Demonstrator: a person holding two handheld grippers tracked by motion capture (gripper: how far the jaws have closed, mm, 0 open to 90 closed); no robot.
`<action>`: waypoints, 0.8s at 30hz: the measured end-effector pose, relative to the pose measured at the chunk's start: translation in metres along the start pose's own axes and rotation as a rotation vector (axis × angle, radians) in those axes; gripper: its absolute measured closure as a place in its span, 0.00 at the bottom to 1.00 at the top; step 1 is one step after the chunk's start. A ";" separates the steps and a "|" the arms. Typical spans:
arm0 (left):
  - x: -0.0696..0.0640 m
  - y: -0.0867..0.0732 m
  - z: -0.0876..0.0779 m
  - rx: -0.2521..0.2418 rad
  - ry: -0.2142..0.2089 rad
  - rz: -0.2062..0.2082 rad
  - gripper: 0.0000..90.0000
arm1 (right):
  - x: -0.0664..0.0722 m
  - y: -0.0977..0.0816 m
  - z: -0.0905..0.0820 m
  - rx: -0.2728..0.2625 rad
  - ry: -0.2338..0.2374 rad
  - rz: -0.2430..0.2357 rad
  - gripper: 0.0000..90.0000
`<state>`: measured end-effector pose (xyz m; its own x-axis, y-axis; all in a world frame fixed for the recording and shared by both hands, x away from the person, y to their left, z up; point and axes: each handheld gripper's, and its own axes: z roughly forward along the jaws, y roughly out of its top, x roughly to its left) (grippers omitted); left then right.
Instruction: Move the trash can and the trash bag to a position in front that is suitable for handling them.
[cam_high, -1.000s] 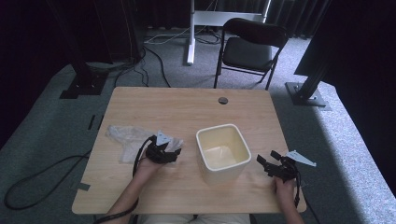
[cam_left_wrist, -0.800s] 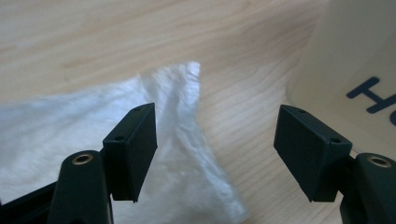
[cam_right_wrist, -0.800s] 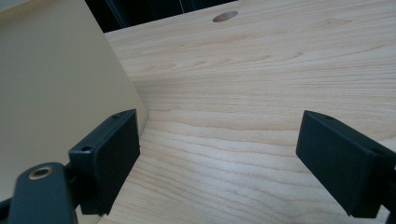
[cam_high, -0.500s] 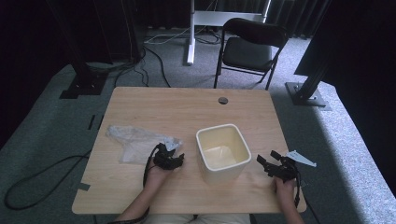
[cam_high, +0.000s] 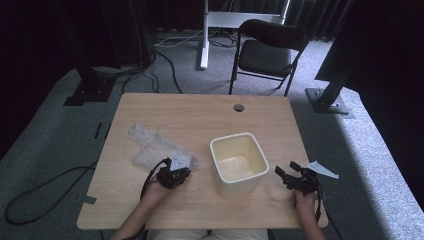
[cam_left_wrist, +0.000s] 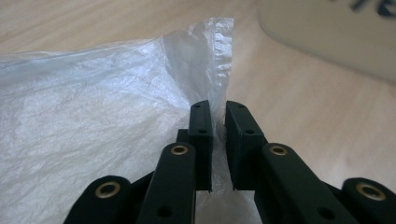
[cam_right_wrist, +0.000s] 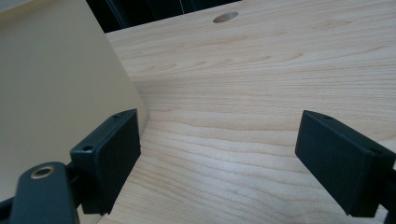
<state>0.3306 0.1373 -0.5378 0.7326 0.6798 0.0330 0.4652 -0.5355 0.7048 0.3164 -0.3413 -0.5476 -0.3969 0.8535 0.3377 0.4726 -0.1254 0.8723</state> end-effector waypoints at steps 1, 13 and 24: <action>-0.001 -0.004 -0.004 0.002 -0.013 0.013 0.86 | 0.000 0.000 0.000 0.000 -0.001 0.000 0.15; -0.010 -0.045 -0.049 -0.024 -0.040 0.027 0.56 | 0.000 0.000 0.000 0.002 -0.007 0.002 0.15; 0.037 -0.057 -0.097 -0.178 0.323 -0.332 0.27 | 0.000 0.000 0.000 0.003 -0.011 0.004 0.15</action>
<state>0.2824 0.2416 -0.5079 0.3545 0.9349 -0.0154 0.5345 -0.1891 0.8238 0.3167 -0.3410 -0.5475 -0.3862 0.8585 0.3374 0.4762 -0.1277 0.8700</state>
